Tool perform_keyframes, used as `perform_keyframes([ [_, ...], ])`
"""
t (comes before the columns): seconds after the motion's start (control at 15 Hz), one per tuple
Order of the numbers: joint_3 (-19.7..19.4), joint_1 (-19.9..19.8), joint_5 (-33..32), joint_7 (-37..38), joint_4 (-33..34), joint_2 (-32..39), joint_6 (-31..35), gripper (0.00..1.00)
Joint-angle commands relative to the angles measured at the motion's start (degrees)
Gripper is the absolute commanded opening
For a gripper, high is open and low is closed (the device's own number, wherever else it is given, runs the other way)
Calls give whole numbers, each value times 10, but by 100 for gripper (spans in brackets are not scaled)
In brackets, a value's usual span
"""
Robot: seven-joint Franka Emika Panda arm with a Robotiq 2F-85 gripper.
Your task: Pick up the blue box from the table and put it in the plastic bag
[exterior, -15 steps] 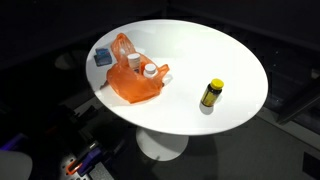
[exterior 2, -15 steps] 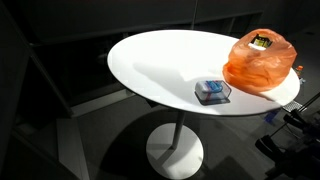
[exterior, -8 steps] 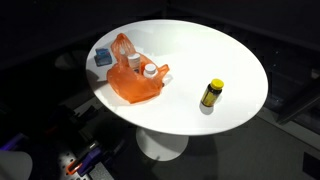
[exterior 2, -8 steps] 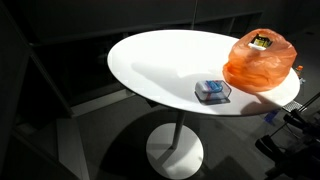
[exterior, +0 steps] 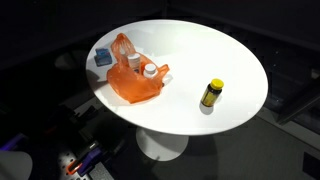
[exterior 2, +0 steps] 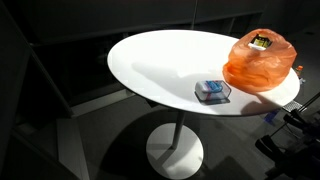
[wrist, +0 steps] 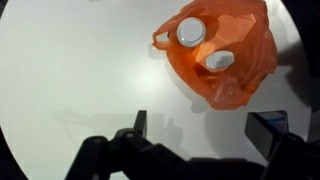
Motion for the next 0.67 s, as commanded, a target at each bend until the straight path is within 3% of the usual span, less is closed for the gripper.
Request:
perform_keyframes([
  [0.0, 6, 2, 20, -60, 0, 21, 37, 100],
  [0.27, 18, 12, 114, -170, -3, 58, 92, 100],
  [0.6, 47, 10, 264, -293, -2, 100, 93, 100],
])
